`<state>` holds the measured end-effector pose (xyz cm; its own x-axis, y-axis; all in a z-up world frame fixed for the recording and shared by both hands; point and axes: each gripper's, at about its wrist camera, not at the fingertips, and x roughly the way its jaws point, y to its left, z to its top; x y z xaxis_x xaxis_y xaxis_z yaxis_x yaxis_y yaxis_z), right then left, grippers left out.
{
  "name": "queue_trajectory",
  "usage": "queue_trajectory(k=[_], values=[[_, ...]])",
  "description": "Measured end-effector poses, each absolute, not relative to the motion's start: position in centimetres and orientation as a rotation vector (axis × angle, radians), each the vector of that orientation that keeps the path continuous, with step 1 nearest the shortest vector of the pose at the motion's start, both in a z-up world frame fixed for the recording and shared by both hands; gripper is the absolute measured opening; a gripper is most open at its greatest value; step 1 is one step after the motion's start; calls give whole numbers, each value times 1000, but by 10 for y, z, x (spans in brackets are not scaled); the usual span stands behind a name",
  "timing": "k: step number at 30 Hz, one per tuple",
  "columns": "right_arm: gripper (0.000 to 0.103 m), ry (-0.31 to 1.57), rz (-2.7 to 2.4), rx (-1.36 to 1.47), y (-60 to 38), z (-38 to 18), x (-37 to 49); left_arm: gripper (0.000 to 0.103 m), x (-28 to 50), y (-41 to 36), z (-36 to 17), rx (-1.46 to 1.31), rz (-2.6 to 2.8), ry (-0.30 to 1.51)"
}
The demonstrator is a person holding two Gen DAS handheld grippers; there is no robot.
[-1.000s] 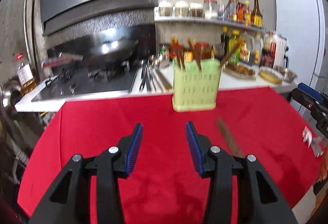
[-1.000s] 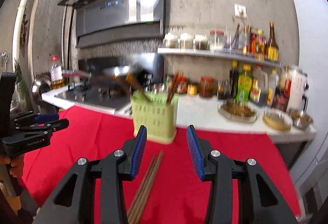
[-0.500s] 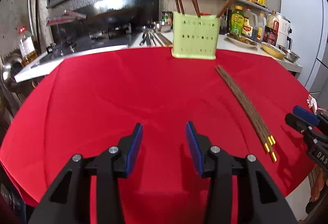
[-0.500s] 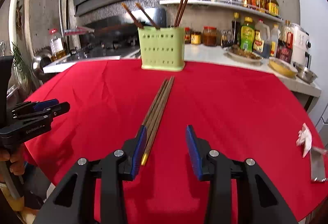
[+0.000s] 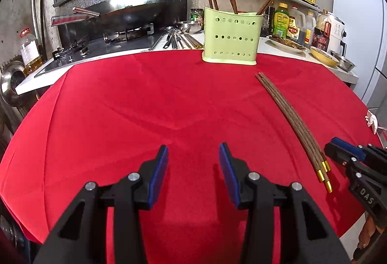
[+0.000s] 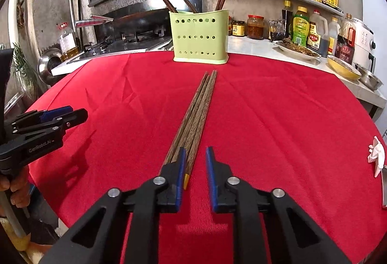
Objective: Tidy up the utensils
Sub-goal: 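Close the right tool on a single chopstick while the left tool grasps another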
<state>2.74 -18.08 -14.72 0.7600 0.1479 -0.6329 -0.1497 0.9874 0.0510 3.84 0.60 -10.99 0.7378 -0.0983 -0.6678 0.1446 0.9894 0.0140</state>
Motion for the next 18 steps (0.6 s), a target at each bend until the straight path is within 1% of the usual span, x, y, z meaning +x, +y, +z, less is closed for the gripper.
queue_trajectory(k=[6, 9, 12, 18], values=[[13, 721, 166, 5, -179, -152, 36, 43, 40, -5, -109, 63, -176, 744], [9, 730, 145, -6, -182, -154, 38, 43, 42, -9, -108, 66, -177, 746], [7, 730, 111, 0, -195, -154, 36, 43, 44, -14, -107, 65, -176, 754], [7, 730, 44, 42, -236, -154, 28, 43, 45, -32, -108, 54, -230, 783]])
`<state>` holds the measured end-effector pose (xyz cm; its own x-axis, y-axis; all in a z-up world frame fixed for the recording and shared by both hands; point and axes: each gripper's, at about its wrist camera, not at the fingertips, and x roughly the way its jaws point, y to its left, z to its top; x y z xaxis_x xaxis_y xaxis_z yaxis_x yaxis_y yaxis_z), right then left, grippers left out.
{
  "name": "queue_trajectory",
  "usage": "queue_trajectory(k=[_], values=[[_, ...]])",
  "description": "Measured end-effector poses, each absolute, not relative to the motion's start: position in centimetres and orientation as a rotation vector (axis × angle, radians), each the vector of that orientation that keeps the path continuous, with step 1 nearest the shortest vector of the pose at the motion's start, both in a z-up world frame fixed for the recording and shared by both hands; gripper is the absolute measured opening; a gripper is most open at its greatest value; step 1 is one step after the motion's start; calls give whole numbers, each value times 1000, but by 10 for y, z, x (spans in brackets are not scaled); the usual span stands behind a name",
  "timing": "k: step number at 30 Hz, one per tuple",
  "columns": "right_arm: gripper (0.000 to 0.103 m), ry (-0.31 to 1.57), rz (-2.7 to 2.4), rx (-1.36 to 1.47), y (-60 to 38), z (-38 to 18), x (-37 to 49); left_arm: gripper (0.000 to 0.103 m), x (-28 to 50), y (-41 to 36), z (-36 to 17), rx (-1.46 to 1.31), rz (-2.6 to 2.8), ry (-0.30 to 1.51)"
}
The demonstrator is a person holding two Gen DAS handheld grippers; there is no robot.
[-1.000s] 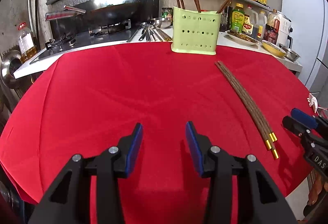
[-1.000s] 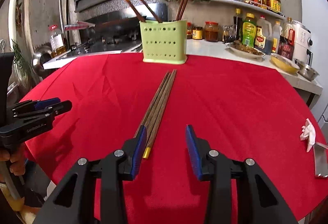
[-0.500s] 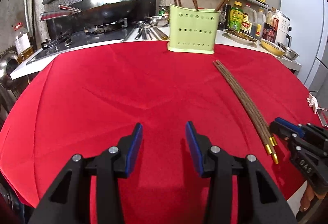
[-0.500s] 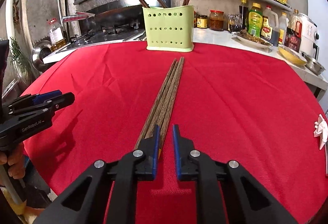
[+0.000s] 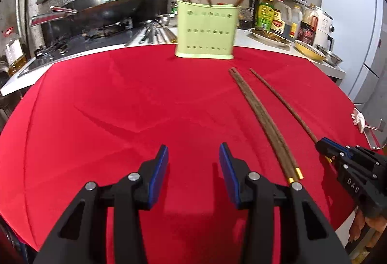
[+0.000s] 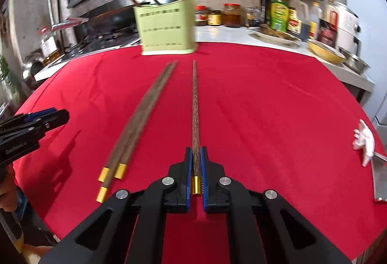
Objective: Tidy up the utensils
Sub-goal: 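Close the right tool on a single chopstick while the left tool grasps another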
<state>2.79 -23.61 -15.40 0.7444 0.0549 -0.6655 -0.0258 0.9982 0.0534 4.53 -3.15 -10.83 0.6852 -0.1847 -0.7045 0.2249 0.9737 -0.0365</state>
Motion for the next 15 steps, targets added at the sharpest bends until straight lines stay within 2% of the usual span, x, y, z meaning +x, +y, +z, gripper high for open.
queue_trajectory(k=[6, 11, 15], values=[[7, 727, 18, 53, -261, -155, 18, 42, 47, -58, -109, 29, -322, 814], [7, 721, 12, 45, -268, -155, 14, 30, 48, -81, -114, 33, -382, 840], [7, 720, 19, 60, -274, -156, 14, 28, 50, -93, -119, 33, -400, 866]])
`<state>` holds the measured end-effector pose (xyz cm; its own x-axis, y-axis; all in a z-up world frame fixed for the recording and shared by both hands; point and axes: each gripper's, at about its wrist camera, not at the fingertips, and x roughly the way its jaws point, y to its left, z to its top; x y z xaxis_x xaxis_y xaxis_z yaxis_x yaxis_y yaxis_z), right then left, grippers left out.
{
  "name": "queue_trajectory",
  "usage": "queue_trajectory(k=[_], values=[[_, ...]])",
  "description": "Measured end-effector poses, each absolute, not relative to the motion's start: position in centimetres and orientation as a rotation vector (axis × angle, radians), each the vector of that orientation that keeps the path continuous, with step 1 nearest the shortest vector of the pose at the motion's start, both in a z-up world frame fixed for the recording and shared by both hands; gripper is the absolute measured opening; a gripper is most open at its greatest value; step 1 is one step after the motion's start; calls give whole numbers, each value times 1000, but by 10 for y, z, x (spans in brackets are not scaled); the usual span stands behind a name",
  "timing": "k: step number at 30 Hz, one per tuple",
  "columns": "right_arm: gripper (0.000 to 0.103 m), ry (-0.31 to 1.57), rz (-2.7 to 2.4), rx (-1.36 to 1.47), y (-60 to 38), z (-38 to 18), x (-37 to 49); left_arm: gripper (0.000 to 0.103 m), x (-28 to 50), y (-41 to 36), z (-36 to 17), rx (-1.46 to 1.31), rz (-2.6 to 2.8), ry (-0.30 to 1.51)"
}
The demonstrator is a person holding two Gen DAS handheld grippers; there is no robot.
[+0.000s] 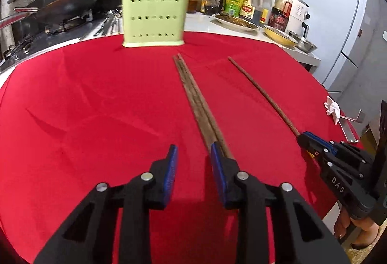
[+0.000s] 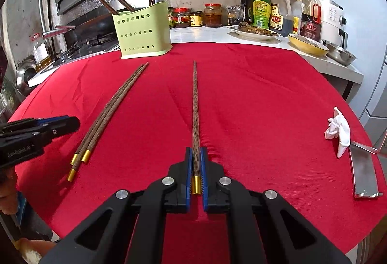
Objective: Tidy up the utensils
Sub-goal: 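Close the right tool on a single chopstick while the left tool grasps another, then lift both held chopsticks upright and carry them toward the green holder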
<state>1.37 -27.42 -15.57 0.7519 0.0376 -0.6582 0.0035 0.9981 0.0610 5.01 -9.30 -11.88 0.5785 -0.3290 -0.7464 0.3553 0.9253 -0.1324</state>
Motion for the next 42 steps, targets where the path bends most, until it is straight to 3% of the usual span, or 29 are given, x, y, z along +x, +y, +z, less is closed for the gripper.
queue_trajectory(k=[5, 16, 23, 42], values=[[7, 713, 21, 57, -275, -155, 13, 22, 53, -104, -124, 54, -396, 895], [7, 704, 19, 62, -273, -156, 14, 21, 49, -122, -125, 202, -337, 898], [10, 700, 26, 75, -274, -156, 13, 8, 48, -102, -124, 215, -299, 904], [7, 681, 114, 21, -231, -157, 6, 7, 37, -21, -123, 190, -121, 882]])
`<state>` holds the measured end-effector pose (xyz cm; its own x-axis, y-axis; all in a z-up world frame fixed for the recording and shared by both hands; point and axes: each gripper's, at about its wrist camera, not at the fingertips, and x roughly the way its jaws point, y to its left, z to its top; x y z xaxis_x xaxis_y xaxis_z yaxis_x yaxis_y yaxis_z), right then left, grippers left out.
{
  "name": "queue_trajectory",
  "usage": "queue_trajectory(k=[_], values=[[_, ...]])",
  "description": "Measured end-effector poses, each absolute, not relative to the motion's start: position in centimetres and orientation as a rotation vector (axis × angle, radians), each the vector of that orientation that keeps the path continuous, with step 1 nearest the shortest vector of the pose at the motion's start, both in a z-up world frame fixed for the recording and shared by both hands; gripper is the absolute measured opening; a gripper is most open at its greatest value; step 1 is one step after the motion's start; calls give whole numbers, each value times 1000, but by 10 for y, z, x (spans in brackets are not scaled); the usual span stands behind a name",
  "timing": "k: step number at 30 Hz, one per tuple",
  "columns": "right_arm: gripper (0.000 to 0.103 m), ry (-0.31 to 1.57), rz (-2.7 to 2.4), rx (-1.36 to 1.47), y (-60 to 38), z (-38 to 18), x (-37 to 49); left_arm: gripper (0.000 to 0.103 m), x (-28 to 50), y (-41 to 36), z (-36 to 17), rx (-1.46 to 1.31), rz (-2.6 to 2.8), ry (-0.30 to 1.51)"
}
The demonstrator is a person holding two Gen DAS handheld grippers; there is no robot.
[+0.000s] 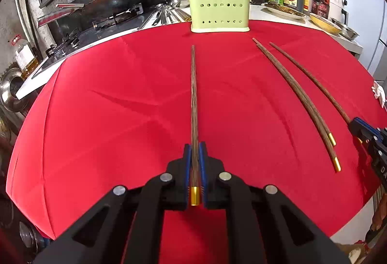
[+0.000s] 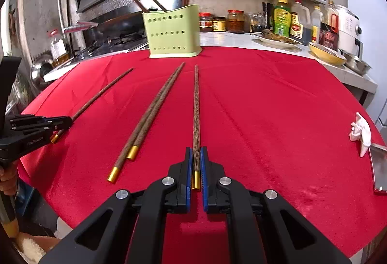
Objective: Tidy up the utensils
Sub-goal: 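Lift both held chopsticks upright and carry them toward the green holder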
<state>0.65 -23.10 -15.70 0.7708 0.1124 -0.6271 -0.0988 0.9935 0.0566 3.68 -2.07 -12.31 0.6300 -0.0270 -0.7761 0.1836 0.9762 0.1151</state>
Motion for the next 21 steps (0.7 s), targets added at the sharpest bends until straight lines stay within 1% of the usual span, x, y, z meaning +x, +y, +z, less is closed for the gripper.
queue_trajectory(k=[3, 4, 5, 6, 8, 12, 16, 18, 20, 21], values=[[9, 685, 133, 31, -234, -156, 6, 8, 32, -16, -123, 161, -141, 876], [10, 688, 137, 34, -234, -157, 6, 9, 30, -14, -122, 147, -149, 876], [11, 686, 137, 31, -235, -157, 4, 13, 27, -12, -122, 132, -158, 876], [13, 685, 139, 30, -236, -157, 3, 15, 25, -11, -122, 121, -166, 878], [18, 684, 147, 34, -235, -157, 0, 16, 19, -10, -123, 118, -169, 872], [19, 673, 126, 16, -231, -158, -2, 16, 17, -13, -124, 136, -163, 858], [18, 657, 113, 15, -229, -159, -2, 16, 16, -21, -126, 192, -150, 838], [17, 653, 110, 18, -230, -160, -2, 14, 14, -22, -127, 210, -151, 833], [9, 652, 110, 19, -230, -160, -4, 8, 12, -22, -126, 218, -156, 835], [7, 653, 111, 25, -231, -160, -4, 7, 11, -22, -126, 218, -157, 836]])
